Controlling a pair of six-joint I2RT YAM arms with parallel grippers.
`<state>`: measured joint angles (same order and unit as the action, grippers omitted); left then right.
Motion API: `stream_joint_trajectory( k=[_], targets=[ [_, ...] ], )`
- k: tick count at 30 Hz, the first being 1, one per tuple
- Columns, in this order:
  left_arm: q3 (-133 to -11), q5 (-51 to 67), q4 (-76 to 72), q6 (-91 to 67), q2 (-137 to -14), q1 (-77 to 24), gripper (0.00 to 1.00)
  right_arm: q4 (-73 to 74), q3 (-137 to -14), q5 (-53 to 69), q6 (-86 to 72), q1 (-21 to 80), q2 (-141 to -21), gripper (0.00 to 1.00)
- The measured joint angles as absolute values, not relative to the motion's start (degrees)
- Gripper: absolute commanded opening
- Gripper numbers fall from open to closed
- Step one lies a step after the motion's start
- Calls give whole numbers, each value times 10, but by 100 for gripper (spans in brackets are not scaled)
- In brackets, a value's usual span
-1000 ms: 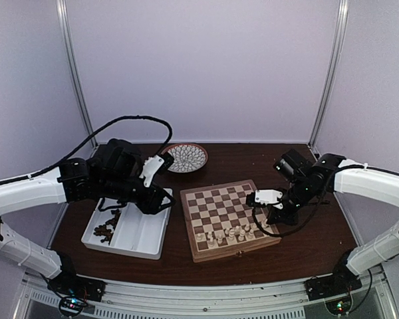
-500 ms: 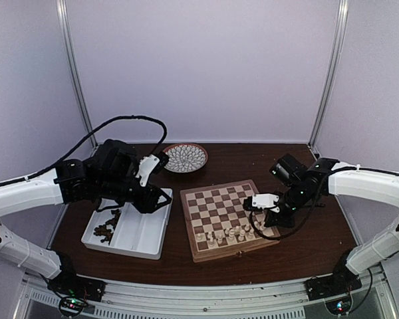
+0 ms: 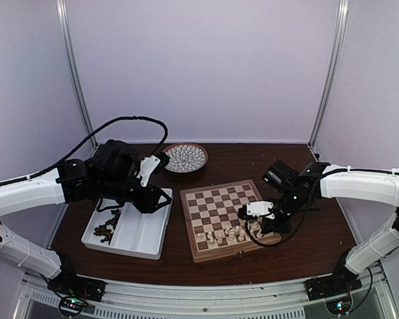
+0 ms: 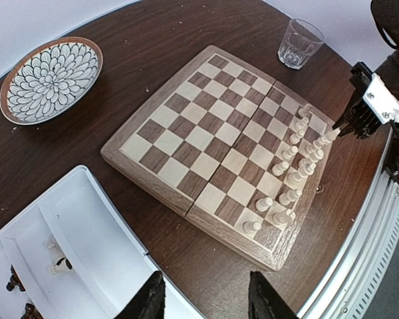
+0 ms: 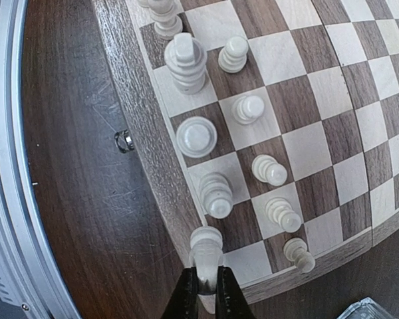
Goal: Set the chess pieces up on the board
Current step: Place the knight at g1.
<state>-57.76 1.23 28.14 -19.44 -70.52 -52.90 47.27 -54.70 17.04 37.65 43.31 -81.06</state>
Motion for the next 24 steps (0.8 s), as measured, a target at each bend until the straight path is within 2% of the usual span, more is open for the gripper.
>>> stream_joint_trajectory(
  k=[24],
  targets=[
    [-566, -2, 281, -201, -700, -528, 43, 453, -548, 128, 371, 437, -844, 11]
  ],
)
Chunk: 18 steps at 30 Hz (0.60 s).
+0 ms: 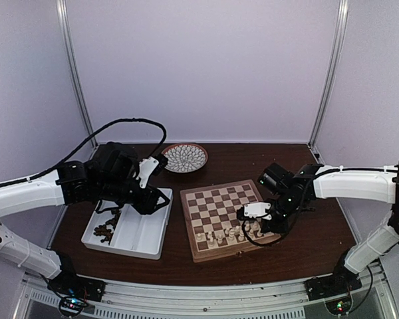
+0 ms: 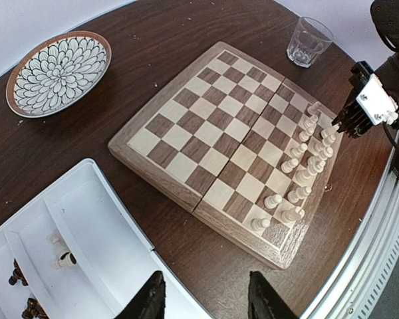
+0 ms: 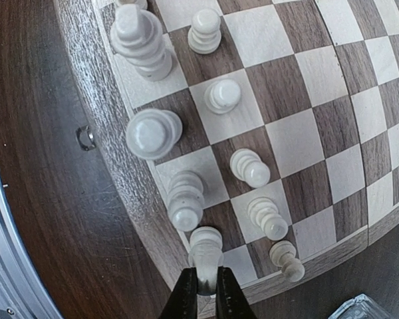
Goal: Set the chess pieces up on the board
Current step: Place the knight at g1.
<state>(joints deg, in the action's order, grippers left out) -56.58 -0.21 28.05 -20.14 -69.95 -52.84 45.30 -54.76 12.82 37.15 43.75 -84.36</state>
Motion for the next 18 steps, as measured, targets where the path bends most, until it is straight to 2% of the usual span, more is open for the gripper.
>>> stream_joint_trajectory(
  k=[13, 18],
  targets=[
    [-561, -2, 278, -207, -705, -528, 42, 451, -552, 126, 370, 440, -853, 14],
    [-556, -2, 272, -210, -706, -528, 42, 449, -554, 124, 366, 444, -856, 20]
  ],
)
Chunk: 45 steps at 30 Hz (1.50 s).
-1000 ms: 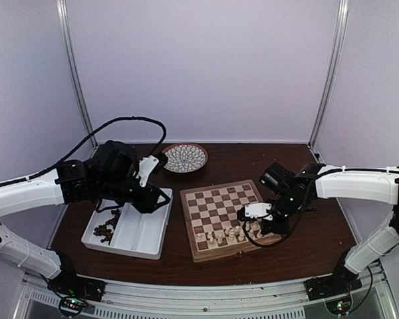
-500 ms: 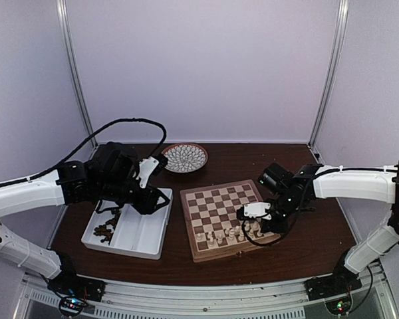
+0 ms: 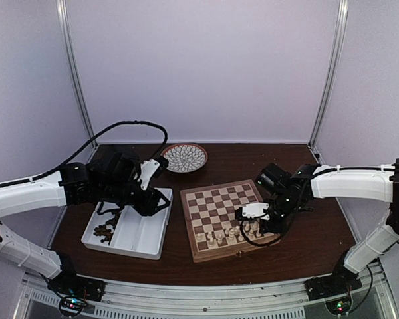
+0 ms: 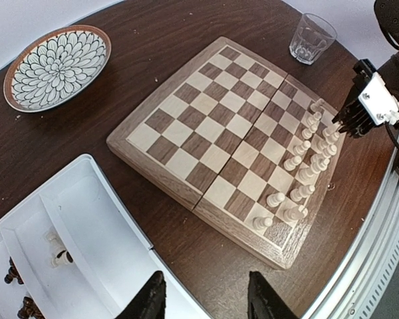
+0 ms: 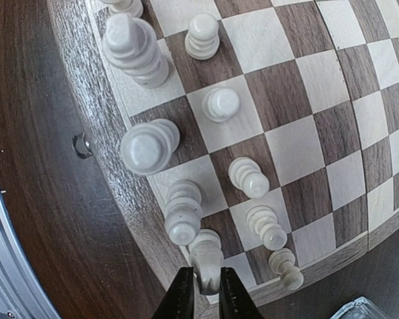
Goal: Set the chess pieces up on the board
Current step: Place the knight at g1, then pick up the chess pile from the storage box.
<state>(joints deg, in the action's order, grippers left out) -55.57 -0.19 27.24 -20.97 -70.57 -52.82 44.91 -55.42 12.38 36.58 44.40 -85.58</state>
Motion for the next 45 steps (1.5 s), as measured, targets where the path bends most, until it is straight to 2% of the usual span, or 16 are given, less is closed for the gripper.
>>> stream_joint_trajectory(
  k=[5, 9, 16, 19, 28, 45],
  targets=[
    [-556, -4, 271, -214, -709, -528, 43, 449, -557, 118, 359, 444, -855, 31],
    [-561, -48, 307, -242, -727, -525, 41, 461, -562, 114, 356, 444, -836, 33],
    [-571, -107, 434, -340, -779, -460, 38, 481, -566, 139, 354, 396, -702, 37],
    [-563, -102, 455, -361, -794, -425, 36, 468, -539, 154, 350, 362, -664, 37],
    [-577, -77, 443, -422, -904, -327, 31, 467, -520, 176, 345, 328, -668, 37],
    [-623, -64, 339, -531, -1028, -312, 31, 465, -519, 194, 345, 327, -668, 38]
  ],
)
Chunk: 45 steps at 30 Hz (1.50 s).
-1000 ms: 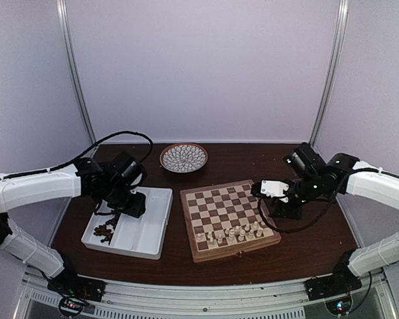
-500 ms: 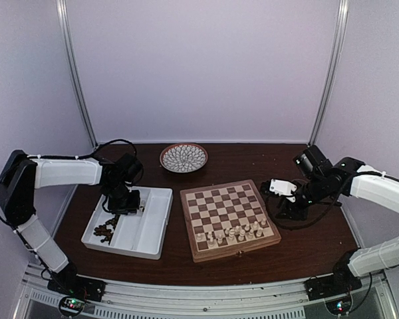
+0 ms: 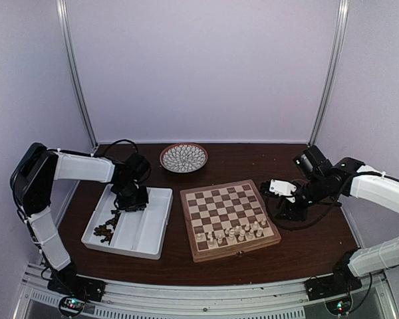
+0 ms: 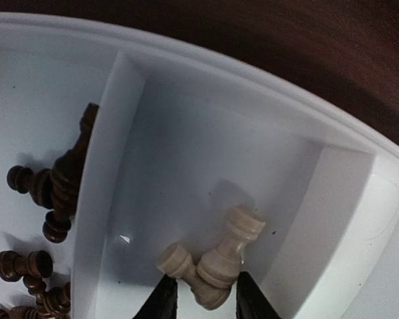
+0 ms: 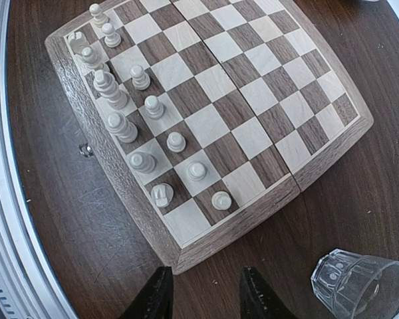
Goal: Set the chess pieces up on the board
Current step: Pick up the chess pile from the storage box, then pick up the chess pile.
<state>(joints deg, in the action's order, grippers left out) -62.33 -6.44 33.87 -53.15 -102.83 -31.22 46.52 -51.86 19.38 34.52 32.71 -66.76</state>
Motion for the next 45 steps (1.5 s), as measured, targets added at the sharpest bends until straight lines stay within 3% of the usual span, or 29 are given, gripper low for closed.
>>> stream_joint_trajectory(
  k=[9, 15, 25, 37, 45],
  targets=[
    [-631, -64, 329, -535, -1038, -310, 8, 465, -519, 195, 345, 327, -668, 37],
    [-608, -62, 352, -513, -996, -310, 6, 465, -519, 195, 345, 327, -668, 37],
    [-588, -36, 383, -382, -811, -310, 6, 476, -532, 215, 348, 327, -673, 38],
    [-522, 93, 333, -271, -705, -310, 7, 511, -806, 341, 306, 353, -858, 41],
    [-497, 185, 270, -274, -675, -310, 7, 467, -1028, 409, 170, 426, -1073, 42]
  ],
)
